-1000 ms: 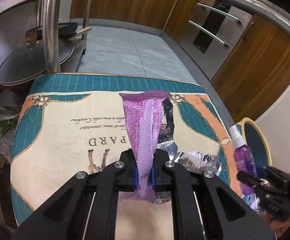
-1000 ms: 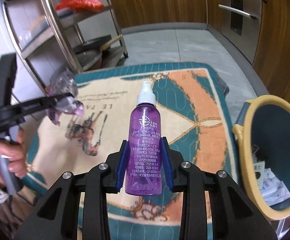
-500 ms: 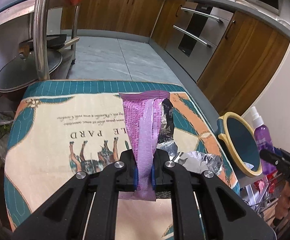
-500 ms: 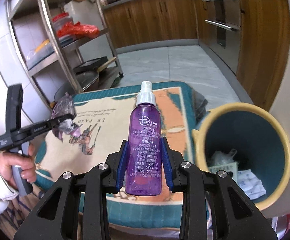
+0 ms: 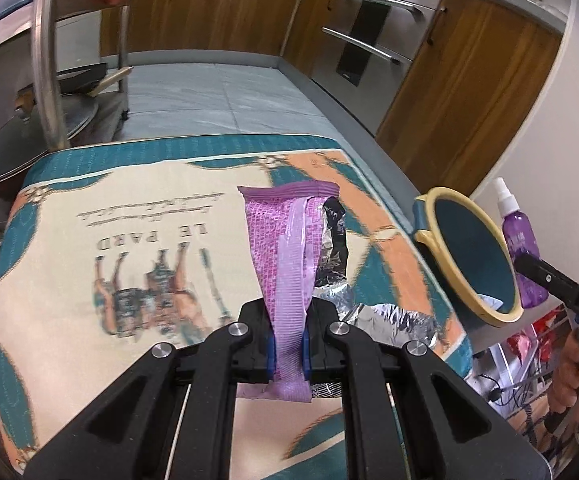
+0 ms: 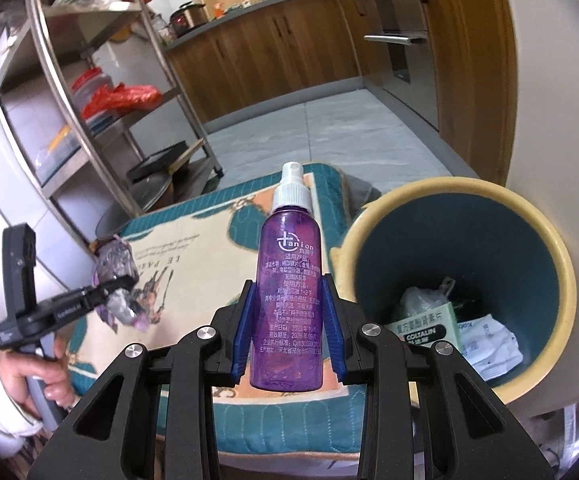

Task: Collect trash
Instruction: 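Carry the pink wrapper and purple spray bottle over the teal bin with both grippers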

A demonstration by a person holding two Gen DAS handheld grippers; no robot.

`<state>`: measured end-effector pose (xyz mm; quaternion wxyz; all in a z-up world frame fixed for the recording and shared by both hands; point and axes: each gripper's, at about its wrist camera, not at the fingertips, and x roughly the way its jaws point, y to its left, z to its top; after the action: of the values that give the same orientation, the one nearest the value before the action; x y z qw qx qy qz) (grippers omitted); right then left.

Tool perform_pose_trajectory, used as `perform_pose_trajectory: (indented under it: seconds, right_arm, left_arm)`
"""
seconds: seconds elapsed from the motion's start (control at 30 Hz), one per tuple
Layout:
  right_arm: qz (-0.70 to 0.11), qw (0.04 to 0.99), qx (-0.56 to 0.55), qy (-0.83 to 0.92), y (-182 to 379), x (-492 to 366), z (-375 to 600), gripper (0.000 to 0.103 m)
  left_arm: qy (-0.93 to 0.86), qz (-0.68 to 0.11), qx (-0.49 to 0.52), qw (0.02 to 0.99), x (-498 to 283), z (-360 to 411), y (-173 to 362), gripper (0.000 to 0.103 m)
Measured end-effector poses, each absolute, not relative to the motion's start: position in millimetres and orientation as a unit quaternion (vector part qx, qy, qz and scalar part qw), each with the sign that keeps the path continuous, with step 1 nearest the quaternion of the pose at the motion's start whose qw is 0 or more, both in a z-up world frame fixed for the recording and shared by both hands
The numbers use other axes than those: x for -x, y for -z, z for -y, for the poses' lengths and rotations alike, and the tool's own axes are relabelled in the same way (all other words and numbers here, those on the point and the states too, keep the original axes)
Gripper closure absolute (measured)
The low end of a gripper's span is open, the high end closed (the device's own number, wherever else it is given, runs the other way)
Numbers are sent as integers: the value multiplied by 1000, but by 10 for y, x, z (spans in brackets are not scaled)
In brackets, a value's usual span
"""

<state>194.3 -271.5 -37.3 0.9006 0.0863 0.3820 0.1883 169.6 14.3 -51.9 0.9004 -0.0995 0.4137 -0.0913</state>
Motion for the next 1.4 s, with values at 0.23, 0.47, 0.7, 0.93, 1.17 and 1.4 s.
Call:
perform_pose_trajectory:
  seconds: [0.23, 0.47, 0.7, 0.93, 1.17, 1.4]
  right_arm:
    - [-371, 907, -121, -158, 341, -1974, 3011, 69]
    - [-365, 911, -145, -128, 307, -1987, 3246, 69]
    - [-360, 912, -171, -99, 313, -1992, 3498, 69]
    - [-368, 907, -195, -66, 406, -2009, 3699, 69]
    - [-397, 898, -187, -31, 554, -2046, 3787, 69]
    - [-418, 892, -173, -18, 677, -2080, 3800, 69]
  left_arm:
    - [119, -410, 83, 900, -1836, 280, 414, 95]
    - [150, -409, 72, 897, -1974, 816, 362, 95]
    - [169, -404, 56, 897, -2158, 1270, 272, 95]
    - [186, -414, 49, 890, -2351, 1617, 333, 95]
    - [214, -433, 35, 875, -2452, 1966, 506, 95]
    - [219, -446, 26, 867, -2550, 2140, 660, 95]
